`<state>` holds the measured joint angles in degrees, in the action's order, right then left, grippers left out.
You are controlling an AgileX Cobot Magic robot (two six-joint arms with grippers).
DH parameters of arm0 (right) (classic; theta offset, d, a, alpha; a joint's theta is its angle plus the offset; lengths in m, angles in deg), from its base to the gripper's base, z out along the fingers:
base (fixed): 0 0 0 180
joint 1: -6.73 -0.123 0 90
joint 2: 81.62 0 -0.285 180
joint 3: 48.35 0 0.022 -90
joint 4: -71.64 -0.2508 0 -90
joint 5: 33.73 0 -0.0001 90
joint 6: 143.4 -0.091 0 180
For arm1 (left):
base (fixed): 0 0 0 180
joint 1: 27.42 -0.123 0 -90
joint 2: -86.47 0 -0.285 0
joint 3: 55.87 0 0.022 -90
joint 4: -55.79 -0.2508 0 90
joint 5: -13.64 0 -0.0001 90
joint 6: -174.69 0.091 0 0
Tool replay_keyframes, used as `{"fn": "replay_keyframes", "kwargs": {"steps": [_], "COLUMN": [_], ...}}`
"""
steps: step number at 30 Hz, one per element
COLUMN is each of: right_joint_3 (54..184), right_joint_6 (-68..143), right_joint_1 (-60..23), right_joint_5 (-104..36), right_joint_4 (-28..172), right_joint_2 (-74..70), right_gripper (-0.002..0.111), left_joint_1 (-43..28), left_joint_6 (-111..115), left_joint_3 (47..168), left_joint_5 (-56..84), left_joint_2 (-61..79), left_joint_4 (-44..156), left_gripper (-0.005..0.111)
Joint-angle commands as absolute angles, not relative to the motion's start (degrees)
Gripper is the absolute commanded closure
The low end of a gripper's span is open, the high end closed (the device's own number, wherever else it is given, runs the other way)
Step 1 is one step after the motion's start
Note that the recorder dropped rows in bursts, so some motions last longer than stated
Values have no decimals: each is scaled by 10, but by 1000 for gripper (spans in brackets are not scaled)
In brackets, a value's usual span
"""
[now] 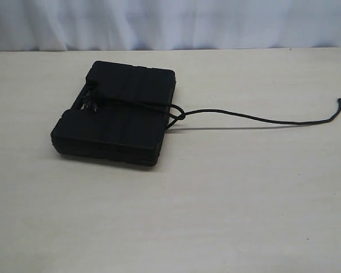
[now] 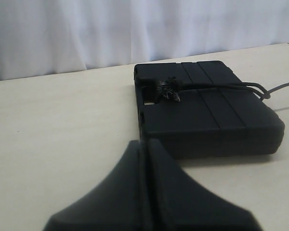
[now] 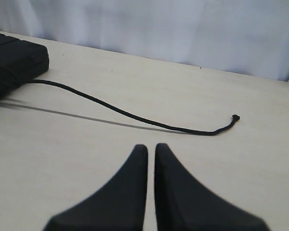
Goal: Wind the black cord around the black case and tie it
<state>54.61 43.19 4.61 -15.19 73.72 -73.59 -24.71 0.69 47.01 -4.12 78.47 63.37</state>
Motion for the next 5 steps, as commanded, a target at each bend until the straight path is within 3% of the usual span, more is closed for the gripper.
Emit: {"fn": "replay_keyframes", "kwargs": {"steps": [1, 5], "right_joint_3": [544, 544], "right_joint_6": [435, 435], "right_joint_1": [47, 47], "right_joint_5": [-154, -154], "right_joint_4": [736, 736], "right_joint_2": [-738, -738], "right_gripper": [103, 103], "left_joint_1": [-248, -248], "left_joint_6": [7, 7], "left_joint_3": [469, 469], "left_joint_5": [-38, -38], "left_joint_2": [787, 787], "left_joint_4": [635, 635], "left_gripper": [107, 107]}}
